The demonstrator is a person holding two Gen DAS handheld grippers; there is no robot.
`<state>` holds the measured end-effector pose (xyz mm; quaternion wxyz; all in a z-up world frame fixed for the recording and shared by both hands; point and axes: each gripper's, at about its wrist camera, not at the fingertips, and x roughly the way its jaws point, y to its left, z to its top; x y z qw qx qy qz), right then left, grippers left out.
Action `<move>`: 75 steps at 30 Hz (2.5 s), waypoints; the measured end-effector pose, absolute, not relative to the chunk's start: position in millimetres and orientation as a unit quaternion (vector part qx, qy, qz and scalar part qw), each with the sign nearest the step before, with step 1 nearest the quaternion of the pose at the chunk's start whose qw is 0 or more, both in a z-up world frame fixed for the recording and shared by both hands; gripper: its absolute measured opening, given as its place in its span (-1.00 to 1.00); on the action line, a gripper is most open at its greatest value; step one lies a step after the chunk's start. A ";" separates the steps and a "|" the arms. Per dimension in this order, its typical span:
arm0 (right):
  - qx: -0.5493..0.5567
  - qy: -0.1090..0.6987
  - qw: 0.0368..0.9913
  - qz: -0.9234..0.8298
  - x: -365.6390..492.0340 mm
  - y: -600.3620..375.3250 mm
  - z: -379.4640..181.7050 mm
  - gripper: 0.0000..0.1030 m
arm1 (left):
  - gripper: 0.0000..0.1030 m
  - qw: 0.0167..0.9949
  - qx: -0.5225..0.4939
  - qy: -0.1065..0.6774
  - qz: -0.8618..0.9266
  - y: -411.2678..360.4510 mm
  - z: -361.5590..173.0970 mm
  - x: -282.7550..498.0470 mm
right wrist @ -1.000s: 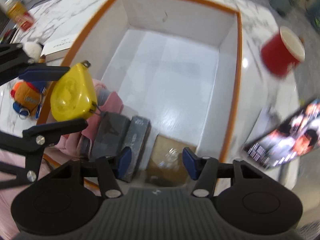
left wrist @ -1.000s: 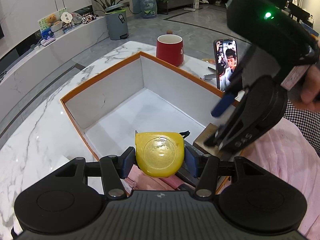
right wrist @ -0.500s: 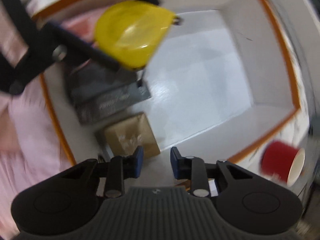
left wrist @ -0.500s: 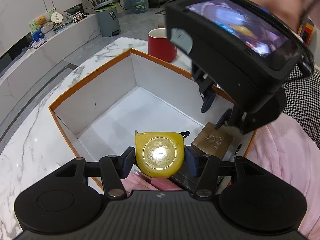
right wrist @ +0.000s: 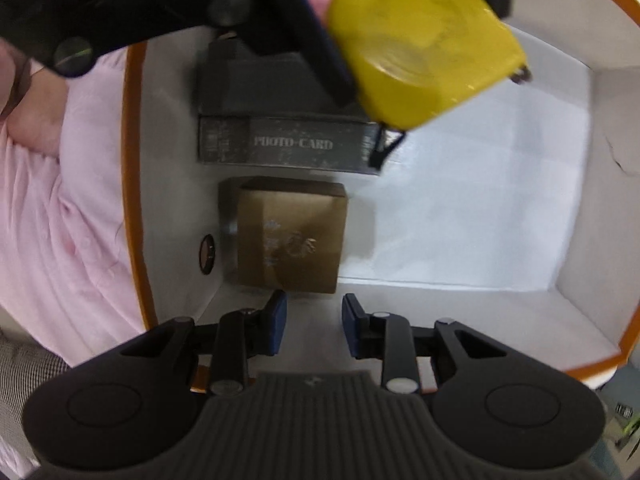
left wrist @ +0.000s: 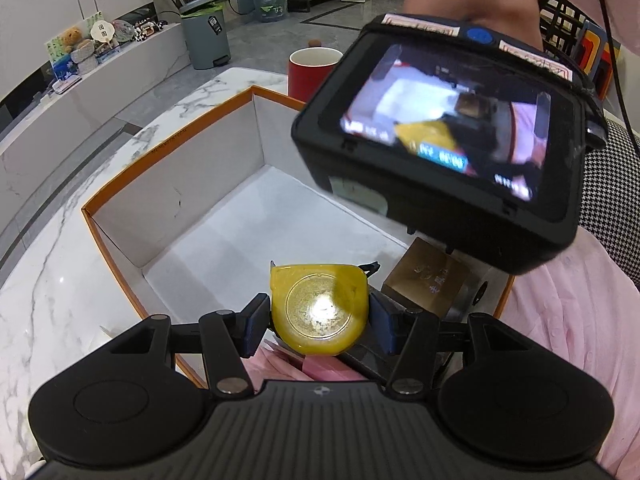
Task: Organize objects
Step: 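Lower the tan box into the orange box while the left lowers the tape measure beside it, then open both tools to release the tan box and tape measure, then withdraw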
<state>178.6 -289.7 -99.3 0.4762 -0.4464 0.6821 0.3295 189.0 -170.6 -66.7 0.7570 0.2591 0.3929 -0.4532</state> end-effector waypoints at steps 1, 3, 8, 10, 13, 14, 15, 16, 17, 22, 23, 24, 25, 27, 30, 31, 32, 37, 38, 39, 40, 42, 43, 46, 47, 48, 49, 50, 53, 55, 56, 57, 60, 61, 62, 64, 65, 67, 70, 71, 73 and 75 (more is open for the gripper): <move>-0.450 0.681 0.470 0.336 178.5 -288.8 -100.6 -0.37 | 0.21 0.756 0.259 0.394 -0.454 -170.7 -67.0 189.7; -0.456 0.679 0.458 0.348 177.6 -286.6 -103.1 -0.37 | 0.22 0.756 0.259 0.394 -0.454 -171.3 -67.9 190.3; -0.437 0.690 0.448 0.362 182.8 -287.7 -108.3 -0.32 | 0.22 0.758 0.251 0.397 -0.453 -169.1 -68.5 193.0; -0.415 0.697 0.455 0.367 187.0 -294.1 -107.3 -0.33 | 0.22 0.758 0.249 0.398 -0.453 -168.7 -68.6 192.8; -0.381 0.705 0.465 0.377 189.8 -302.5 -109.4 -0.54 | 0.22 0.757 0.249 0.399 -0.454 -168.6 -68.1 192.0; -0.373 0.705 0.468 0.380 189.0 -303.8 -110.7 -0.58 | 0.22 0.756 0.250 0.400 -0.455 -168.2 -68.4 191.7; -0.372 0.701 0.472 0.383 187.3 -304.8 -111.4 -0.57 | 0.22 0.755 0.250 0.401 -0.455 -167.7 -68.5 191.7; -0.373 0.697 0.476 0.384 185.6 -305.5 -111.4 -0.58 | 0.22 0.754 0.252 0.401 -0.456 -167.5 -69.0 191.6; -0.374 0.694 0.480 0.384 184.4 -305.8 -110.7 -0.58 | 0.22 0.753 0.254 0.401 -0.456 -167.4 -69.3 191.6; -0.410 0.660 0.491 0.394 174.0 -303.3 -105.6 -0.64 | 0.22 0.747 0.257 0.402 -0.462 -168.8 -69.6 192.3; -0.421 0.651 0.492 0.397 171.7 -302.0 -104.6 -0.64 | 0.22 0.746 0.258 0.402 -0.464 -169.3 -69.4 191.9; -0.430 0.642 0.493 0.399 169.6 -300.8 -103.7 -0.64 | 0.21 0.745 0.259 0.400 -0.467 -169.5 -68.9 188.4; -0.439 0.633 0.496 0.401 167.8 -299.4 -102.5 -0.64 | 0.21 0.743 0.260 0.399 -0.470 -171.0 -68.2 188.7; -0.448 0.620 0.504 0.401 166.0 -297.0 -99.5 -0.64 | 0.21 0.741 0.261 0.395 -0.476 -173.3 -66.5 188.5; -0.449 0.619 0.508 0.396 164.1 -295.9 -97.7 -0.57 | 0.21 0.735 0.263 0.392 -0.488 -178.6 -64.7 189.0; -0.451 0.617 0.513 0.391 163.3 -296.3 -94.9 -0.52 | 0.21 0.734 0.267 0.390 -0.488 -181.0 -64.6 187.9; -0.451 0.615 0.520 0.385 163.0 -297.0 -91.2 -0.40 | 0.21 0.733 0.272 0.388 -0.488 -183.7 -64.6 186.8; -0.412 0.608 0.574 0.362 164.5 -307.0 -56.0 -0.38 | 0.20 0.736 0.278 0.374 -0.491 -193.6 -61.8 181.4; -0.406 0.606 0.583 0.357 163.8 -308.8 -49.9 -0.37 | 0.20 0.734 0.278 0.372 -0.495 -196.2 -61.2 180.2; -0.404 0.603 0.591 0.352 162.7 -310.6 -44.3 -0.35 | 0.20 0.732 0.278 0.371 -0.500 -199.3 -60.8 178.7; -0.402 0.602 0.597 0.345 161.3 -312.1 -39.6 -0.35 | 0.20 0.729 0.278 0.369 -0.505 -201.6 -60.6 176.9; -0.400 0.600 0.604 0.340 157.1 -314.0 -32.2 -0.35 | 0.20 0.723 0.282 0.362 -0.517 -209.2 -60.8 172.5; -0.399 0.599 0.605 0.339 154.3 -314.1 -29.4 -0.35 | 0.20 0.720 0.283 0.358 -0.523 -212.4 -61.8 170.8; -0.400 0.600 0.605 0.337 150.0 -306.9 -22.7 -0.35 | 0.20 0.702 0.293 0.354 -0.545 -223.3 -66.5 167.0; -0.401 0.598 0.608 0.333 147.9 -307.3 -20.7 -0.35 | 0.20 0.694 0.299 0.352 -0.552 -227.3 -69.3 165.8; -0.397 0.596 0.614 0.332 142.7 -311.5 -19.8 -0.35 | 0.20 0.689 0.303 0.351 -0.557 -231.0 -72.0 165.2; -0.390 0.598 0.616 0.332 142.3 -312.0 -17.1 -0.35 | 0.20 0.684 0.307 0.350 -0.562 -238.2 -74.2 159.9; -0.387 0.597 0.619 0.334 141.4 -311.8 -14.5 -0.35 | 0.20 0.678 0.309 0.349 -0.568 -241.2 -76.3 159.6; -0.392 0.590 0.621 0.337 138.2 -310.2 -9.9 -0.36 | 0.20 0.659 0.316 0.344 -0.590 -247.5 -80.6 159.8; -0.388 0.589 0.623 0.338 138.1 -310.1 -6.3 -0.37 | 0.20 0.648 0.324 0.340 -0.600 -251.3 -83.1 160.1; -0.388 0.588 0.625 0.337 138.0 -310.2 -4.4 -0.38 | 0.20 0.643 0.327 0.339 -0.604 -253.4 -84.7 160.7; -0.386 0.589 0.627 0.334 138.5 -310.6 -2.9 -0.39 | 0.20 0.637 0.329 0.339 -0.609 -255.5 -86.1 161.5; -0.377 0.594 0.630 0.329 139.5 -311.4 -0.6 -0.40 | 0.20 0.620 0.323 0.339 -0.629 -260.0 -89.5 164.0; -0.376 0.594 0.630 0.329 138.8 -311.0 -0.7 -0.39 | 0.20 0.613 0.325 0.340 -0.635 -261.2 -91.0 164.2; -0.374 0.595 0.630 0.331 138.1 -310.4 -0.7 -0.40 | 0.20 0.608 0.328 0.340 -0.639 -261.6 -92.8 163.9; -0.370 0.595 0.631 0.333 136.8 -308.4 -1.1 -0.40 | 0.20 0.598 0.328 0.342 -0.646 -261.2 -95.9 163.5; -0.370 0.595 0.631 0.334 136.6 -307.3 -1.5 -0.39 | 0.20 0.596 0.326 0.343 -0.649 -260.6 -96.9 163.3; -0.370 0.595 0.630 0.334 137.0 -304.6 -3.0 -0.39 | 0.20 0.593 0.321 0.346 -0.652 -259.2 -98.0 165.3; -0.369 0.598 0.627 0.337 138.0 -301.0 -6.3 -0.39 | 0.21 0.591 0.317 0.349 -0.654 -257.0 -100.1 167.1; -0.366 0.599 0.628 0.337 138.7 -300.6 -6.6 -0.39 | 0.21 0.592 0.315 0.352 -0.653 -256.6 -100.7 167.6; -0.364 0.600 0.630 0.333 139.3 -299.8 -6.7 -0.39 | 0.21 0.594 0.310 0.357 -0.651 -256.0 -101.8 168.4; -0.364 0.602 0.628 0.332 138.2 -298.3 -7.6 -0.38 | 0.18 0.592 0.301 0.365 -0.653 -259.0 -102.6 171.4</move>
